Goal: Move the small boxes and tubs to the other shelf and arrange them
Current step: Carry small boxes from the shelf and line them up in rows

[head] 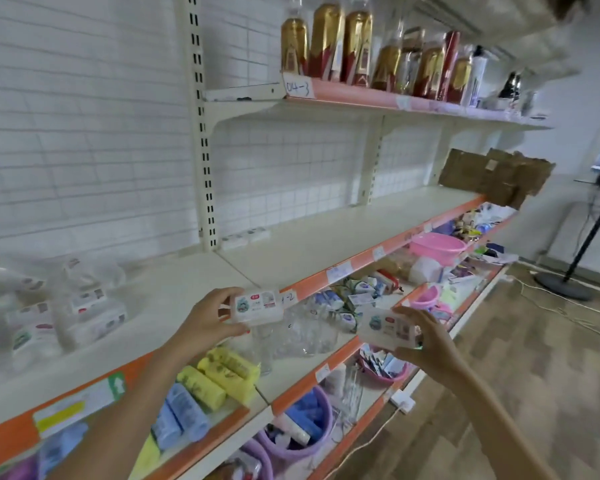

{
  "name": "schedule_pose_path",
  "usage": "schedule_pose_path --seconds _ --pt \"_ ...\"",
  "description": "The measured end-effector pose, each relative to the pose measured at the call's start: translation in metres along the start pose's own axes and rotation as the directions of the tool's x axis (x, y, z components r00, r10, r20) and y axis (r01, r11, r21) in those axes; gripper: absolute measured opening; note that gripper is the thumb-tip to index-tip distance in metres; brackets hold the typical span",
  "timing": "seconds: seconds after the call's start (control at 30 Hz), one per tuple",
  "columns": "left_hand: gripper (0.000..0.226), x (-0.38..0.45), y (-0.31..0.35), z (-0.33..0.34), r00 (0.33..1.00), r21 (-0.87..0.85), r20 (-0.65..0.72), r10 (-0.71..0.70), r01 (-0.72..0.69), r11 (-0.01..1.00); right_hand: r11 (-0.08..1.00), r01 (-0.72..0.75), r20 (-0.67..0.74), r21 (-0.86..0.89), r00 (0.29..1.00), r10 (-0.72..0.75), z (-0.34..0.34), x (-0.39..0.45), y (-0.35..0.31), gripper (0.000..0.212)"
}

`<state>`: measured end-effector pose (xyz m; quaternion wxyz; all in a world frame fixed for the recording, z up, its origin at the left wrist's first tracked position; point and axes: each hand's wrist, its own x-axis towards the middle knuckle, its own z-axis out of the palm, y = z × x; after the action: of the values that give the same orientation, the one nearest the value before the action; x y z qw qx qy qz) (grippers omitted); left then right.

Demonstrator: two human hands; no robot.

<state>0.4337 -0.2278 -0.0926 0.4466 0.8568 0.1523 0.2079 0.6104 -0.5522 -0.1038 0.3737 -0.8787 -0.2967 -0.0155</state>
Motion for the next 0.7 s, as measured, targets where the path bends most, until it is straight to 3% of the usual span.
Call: schedule_pose_path --seconds 0.33,0.7 --pt "0.063 0.129 0.013 0.080 1.000 0.073 0.022 0.017 -0.019 0.997 0.999 0.037 0.068 -0.020 0.997 -0.036 -0.021 0.118 0.056 0.073" --pt "0.066 0.277 0.017 0.127 0.998 0.129 -0.035 -0.060 0.064 0.990 0.991 0.128 0.159 -0.036 0.980 -0.120 -0.038 0.286 0.109 0.074"
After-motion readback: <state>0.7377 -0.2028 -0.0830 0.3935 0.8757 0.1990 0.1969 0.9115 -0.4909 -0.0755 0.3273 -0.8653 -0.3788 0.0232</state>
